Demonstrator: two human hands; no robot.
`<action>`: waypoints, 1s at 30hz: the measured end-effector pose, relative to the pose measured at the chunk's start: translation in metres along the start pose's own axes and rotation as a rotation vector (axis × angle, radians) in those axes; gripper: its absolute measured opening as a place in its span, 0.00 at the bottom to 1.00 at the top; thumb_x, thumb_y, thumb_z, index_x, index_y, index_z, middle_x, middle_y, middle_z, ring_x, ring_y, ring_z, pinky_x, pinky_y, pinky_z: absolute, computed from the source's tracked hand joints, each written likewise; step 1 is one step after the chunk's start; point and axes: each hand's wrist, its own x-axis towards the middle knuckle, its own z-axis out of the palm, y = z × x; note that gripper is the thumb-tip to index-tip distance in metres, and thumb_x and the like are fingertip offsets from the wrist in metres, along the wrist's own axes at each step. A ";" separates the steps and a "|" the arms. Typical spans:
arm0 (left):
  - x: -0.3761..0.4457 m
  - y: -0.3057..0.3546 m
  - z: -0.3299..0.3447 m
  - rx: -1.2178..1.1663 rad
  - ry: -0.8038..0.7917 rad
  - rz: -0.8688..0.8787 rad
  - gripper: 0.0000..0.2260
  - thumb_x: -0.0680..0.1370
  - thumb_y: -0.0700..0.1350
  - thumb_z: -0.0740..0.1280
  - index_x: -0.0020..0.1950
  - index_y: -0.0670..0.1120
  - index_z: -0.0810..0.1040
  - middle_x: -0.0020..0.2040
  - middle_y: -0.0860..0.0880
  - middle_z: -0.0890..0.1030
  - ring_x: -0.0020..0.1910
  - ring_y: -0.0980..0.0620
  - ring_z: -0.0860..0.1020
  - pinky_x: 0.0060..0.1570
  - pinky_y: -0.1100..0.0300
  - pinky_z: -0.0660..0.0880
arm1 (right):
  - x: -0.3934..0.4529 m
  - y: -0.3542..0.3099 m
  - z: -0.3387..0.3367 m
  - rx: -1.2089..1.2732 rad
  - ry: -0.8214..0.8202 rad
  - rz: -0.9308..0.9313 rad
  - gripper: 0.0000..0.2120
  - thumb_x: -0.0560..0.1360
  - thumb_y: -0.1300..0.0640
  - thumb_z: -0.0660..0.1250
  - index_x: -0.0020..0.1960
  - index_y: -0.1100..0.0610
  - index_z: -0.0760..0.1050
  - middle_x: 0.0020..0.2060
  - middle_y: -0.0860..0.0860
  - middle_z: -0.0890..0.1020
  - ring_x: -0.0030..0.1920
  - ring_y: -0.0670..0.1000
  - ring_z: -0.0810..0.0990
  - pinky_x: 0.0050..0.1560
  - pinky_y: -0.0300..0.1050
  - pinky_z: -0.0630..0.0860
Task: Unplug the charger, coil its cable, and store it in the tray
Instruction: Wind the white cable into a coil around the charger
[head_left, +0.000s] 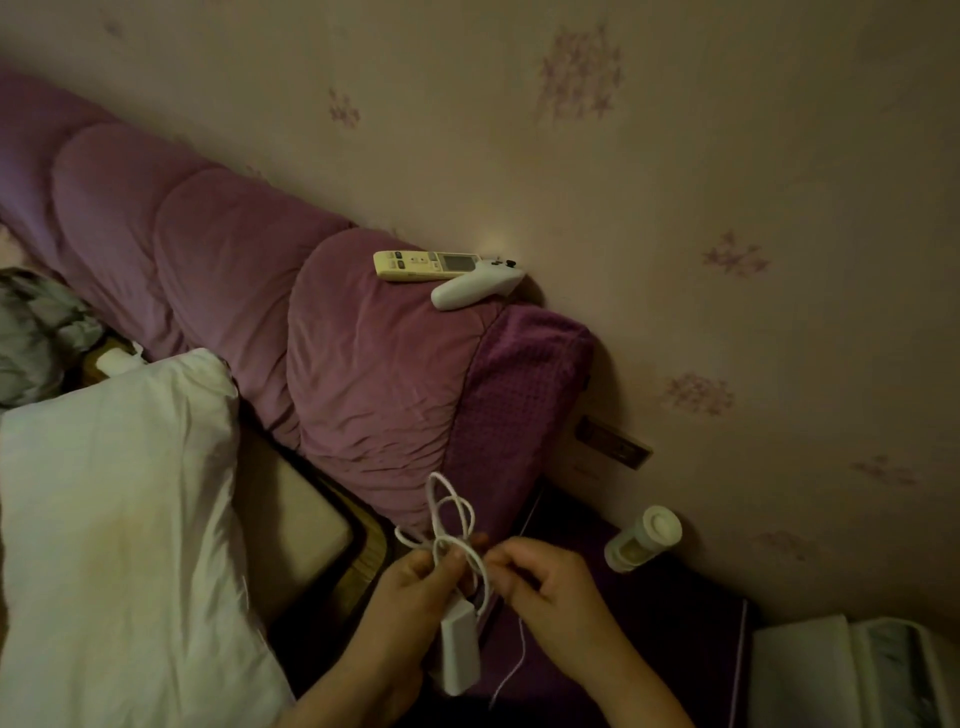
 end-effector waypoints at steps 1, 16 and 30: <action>-0.001 0.000 0.000 -0.017 -0.008 -0.008 0.10 0.72 0.47 0.65 0.42 0.46 0.86 0.36 0.48 0.86 0.32 0.56 0.82 0.28 0.68 0.76 | 0.000 0.001 -0.001 -0.045 0.012 0.002 0.06 0.73 0.59 0.69 0.40 0.50 0.80 0.34 0.51 0.83 0.36 0.46 0.79 0.40 0.46 0.77; 0.001 -0.006 -0.002 0.127 0.168 0.120 0.09 0.75 0.42 0.66 0.34 0.45 0.81 0.24 0.51 0.81 0.26 0.58 0.77 0.25 0.65 0.73 | -0.003 -0.009 -0.013 -0.291 -0.240 -0.050 0.09 0.73 0.51 0.65 0.52 0.47 0.81 0.43 0.47 0.85 0.43 0.42 0.82 0.48 0.48 0.79; -0.001 -0.007 0.000 0.308 0.081 0.273 0.08 0.74 0.39 0.67 0.39 0.47 0.83 0.30 0.53 0.85 0.32 0.59 0.80 0.32 0.70 0.76 | -0.001 -0.011 -0.003 0.039 0.034 -0.018 0.09 0.65 0.50 0.73 0.44 0.41 0.80 0.37 0.40 0.80 0.34 0.40 0.80 0.36 0.30 0.74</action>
